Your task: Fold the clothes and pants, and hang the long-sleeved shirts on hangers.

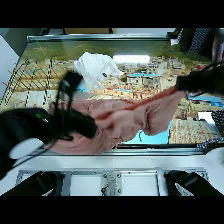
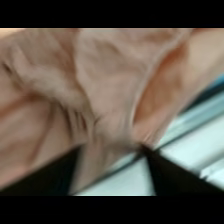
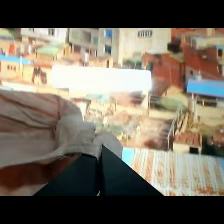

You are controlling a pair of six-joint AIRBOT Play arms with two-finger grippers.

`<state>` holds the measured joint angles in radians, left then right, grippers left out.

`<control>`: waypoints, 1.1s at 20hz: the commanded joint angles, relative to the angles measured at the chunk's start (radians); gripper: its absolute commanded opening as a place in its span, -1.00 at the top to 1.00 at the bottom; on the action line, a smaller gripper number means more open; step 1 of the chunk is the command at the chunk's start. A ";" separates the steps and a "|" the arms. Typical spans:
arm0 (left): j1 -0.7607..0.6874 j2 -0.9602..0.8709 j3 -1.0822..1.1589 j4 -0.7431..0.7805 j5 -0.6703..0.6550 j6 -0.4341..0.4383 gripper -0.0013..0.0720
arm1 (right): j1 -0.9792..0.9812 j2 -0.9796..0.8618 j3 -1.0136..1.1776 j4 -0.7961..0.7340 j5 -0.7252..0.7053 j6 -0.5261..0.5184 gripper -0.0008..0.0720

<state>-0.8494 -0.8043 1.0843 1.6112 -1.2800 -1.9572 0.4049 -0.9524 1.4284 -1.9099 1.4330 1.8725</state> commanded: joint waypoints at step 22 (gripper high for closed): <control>-0.202 -0.793 0.454 -0.119 0.273 0.137 -0.74 | 0.041 0.184 -0.180 0.003 0.024 0.097 0.95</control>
<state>-1.0149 -1.5051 1.4559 1.4906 -1.0172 -1.8225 0.4454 -0.7704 1.2491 -1.9072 1.4570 1.9648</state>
